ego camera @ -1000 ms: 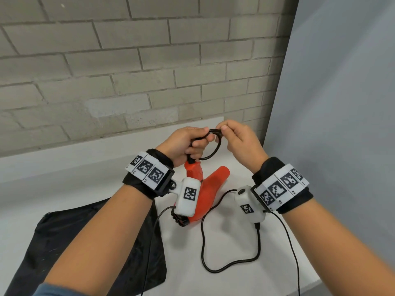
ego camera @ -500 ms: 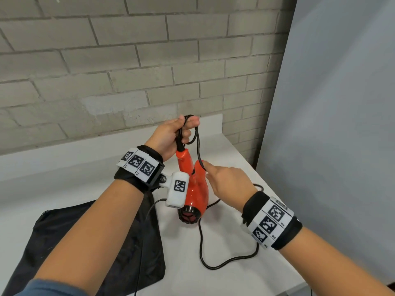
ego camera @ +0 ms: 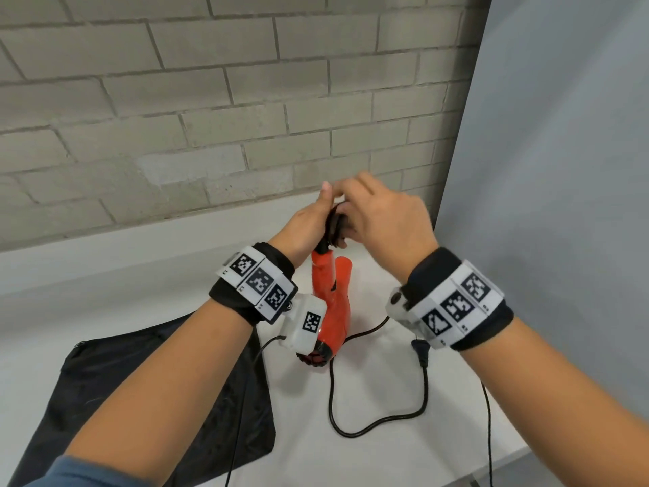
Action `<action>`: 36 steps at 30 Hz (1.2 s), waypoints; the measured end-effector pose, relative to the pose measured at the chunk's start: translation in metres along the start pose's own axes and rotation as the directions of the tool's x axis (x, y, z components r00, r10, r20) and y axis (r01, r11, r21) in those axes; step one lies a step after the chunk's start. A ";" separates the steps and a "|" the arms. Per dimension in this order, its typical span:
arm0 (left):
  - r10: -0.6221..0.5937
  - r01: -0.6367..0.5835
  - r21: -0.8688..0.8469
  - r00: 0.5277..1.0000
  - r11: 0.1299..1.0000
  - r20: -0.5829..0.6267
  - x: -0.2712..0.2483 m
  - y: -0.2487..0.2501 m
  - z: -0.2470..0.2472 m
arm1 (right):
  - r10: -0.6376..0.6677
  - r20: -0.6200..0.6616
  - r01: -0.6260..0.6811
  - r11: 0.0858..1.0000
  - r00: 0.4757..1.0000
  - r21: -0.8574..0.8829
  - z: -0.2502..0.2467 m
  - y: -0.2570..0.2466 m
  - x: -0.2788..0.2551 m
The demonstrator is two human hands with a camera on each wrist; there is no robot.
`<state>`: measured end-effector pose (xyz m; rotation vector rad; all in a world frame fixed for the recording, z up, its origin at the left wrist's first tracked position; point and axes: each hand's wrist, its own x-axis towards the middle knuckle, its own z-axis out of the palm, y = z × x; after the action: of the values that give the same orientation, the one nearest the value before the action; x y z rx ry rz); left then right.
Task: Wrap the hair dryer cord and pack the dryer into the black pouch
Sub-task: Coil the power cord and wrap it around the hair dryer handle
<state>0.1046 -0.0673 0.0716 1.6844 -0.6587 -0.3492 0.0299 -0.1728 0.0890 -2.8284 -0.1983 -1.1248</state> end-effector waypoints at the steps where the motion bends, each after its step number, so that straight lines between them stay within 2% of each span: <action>1: -0.013 0.014 -0.011 0.999 1.000 0.053 0.000 0.001 0.001 | 0.070 0.059 -0.074 0.995 0.996 0.066 -0.003 0.003 0.007; 3: -0.027 0.035 -0.052 0.988 0.998 0.152 0.001 0.000 0.000 | 0.180 0.175 -0.208 0.965 0.968 0.158 0.002 0.016 0.015; 5: -0.040 0.071 -0.148 0.978 0.986 0.206 0.002 -0.001 -0.004 | 0.187 0.268 -0.264 0.921 0.945 0.286 0.010 0.026 0.015; 7: -0.066 0.121 -0.253 0.974 0.960 0.215 0.002 -0.002 -0.009 | 0.167 0.334 -0.330 0.785 0.928 0.524 0.017 0.031 0.011; 9: -0.080 0.137 -0.276 0.975 0.951 0.208 0.003 -0.002 -0.013 | 0.166 0.381 -0.393 0.641 0.910 0.659 0.020 0.034 0.005; 12: -0.063 0.125 -0.282 0.974 0.951 0.217 0.002 -0.003 -0.018 | 0.119 0.434 -0.423 0.550 0.893 0.720 0.021 0.033 -0.003; 21: -0.103 0.206 -0.375 0.955 0.904 0.278 0.000 0.000 -0.019 | 0.148 0.393 -0.415 0.459 0.908 0.785 0.021 0.034 0.001; 24: -0.128 0.232 -0.348 0.946 0.908 0.298 0.001 0.002 -0.022 | 0.165 0.425 -0.456 0.325 0.890 0.828 0.030 0.037 -0.004; 25: -0.131 0.237 -0.343 0.944 0.909 0.303 0.001 0.002 -0.023 | 0.208 0.407 -0.454 0.310 0.890 0.835 0.033 0.037 -0.007; 27: -0.132 0.240 -0.346 0.943 0.907 0.306 0.001 0.001 -0.024 | 0.319 0.340 -0.444 0.357 0.885 0.822 0.039 0.036 -0.012; 29: -0.121 0.230 -0.382 0.950 0.895 0.289 0.002 0.000 -0.023 | 0.359 0.290 -0.441 0.477 0.887 0.760 0.045 0.027 -0.016; 32: -0.098 0.188 -0.474 0.973 0.860 0.208 0.004 -0.003 -0.023 | 0.261 0.297 -0.393 0.691 0.918 0.606 0.053 0.009 -0.024; 36: -0.083 0.128 -0.550 0.991 0.825 0.107 0.005 -0.007 -0.026 | 0.177 0.379 -0.348 0.824 0.908 0.448 0.062 -0.002 -0.035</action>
<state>0.1254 -0.0487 0.0711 1.1476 -0.4585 -0.6263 0.0461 -0.1652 0.0201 -2.4329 -0.0940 -0.4517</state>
